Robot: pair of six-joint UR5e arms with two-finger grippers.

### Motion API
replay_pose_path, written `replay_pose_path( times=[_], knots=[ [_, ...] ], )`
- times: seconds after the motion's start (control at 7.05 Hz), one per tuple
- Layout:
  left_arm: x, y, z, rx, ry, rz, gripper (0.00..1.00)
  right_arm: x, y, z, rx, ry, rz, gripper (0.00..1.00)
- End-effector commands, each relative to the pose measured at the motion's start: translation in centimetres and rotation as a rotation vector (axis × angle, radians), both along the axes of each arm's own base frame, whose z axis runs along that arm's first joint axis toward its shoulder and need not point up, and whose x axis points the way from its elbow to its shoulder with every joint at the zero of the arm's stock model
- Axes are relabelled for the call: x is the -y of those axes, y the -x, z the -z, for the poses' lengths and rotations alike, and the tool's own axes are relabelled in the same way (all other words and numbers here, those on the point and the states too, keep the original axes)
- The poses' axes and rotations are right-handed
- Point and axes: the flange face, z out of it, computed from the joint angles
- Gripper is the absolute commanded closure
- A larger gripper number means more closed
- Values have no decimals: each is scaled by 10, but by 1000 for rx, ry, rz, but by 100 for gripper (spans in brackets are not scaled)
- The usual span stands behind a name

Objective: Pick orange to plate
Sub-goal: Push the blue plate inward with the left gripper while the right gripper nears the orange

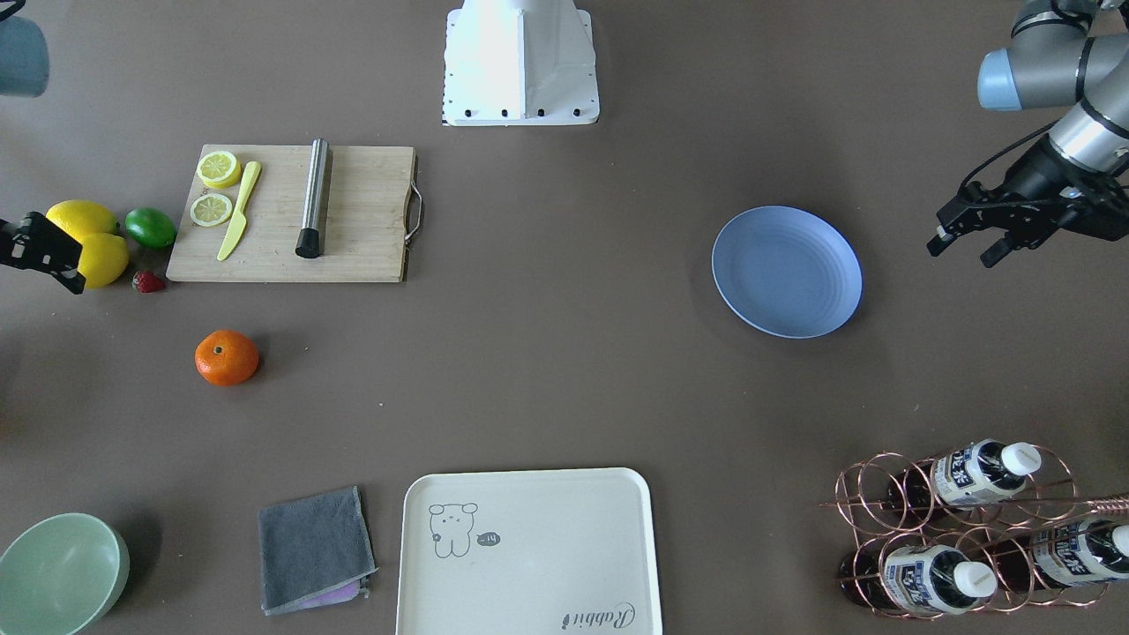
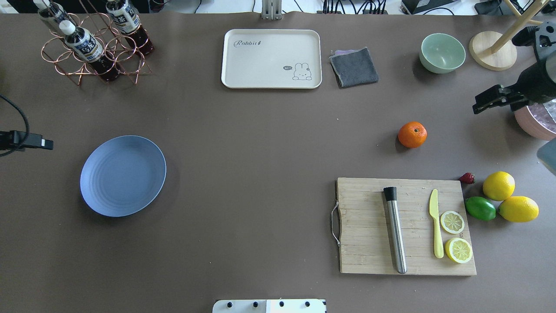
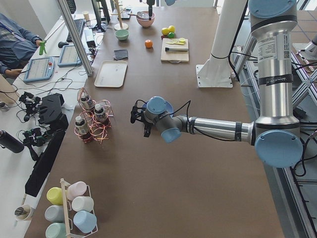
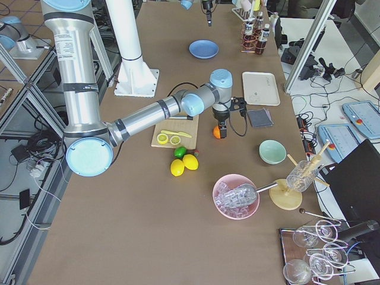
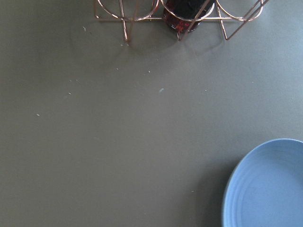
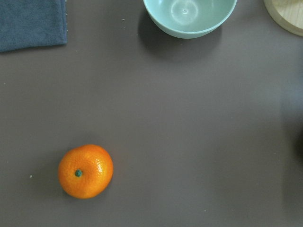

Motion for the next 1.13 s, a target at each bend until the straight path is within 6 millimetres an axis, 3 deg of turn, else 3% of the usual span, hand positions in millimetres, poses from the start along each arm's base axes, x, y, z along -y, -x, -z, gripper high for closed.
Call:
replay_pose_path(
  times=[0.0,0.14,0.43,0.71,0.99],
  knots=[
    [-22,-66,4,-1,26,15,7,-6,25,3,4,0,-23,2],
    [-27,-78,-1,10,18,9,8,-5,26,2,0,-2,-23,1],
    [-32,-97,-18,12,-19,7,25,-5,27,0,-4,0,-21,1],
    [-25,-105,-20,16,-21,4,49,-5,28,0,-4,-3,-17,1],
    [-23,-108,-17,11,-23,-2,93,-5,28,-1,-6,-3,-15,1]
  ],
)
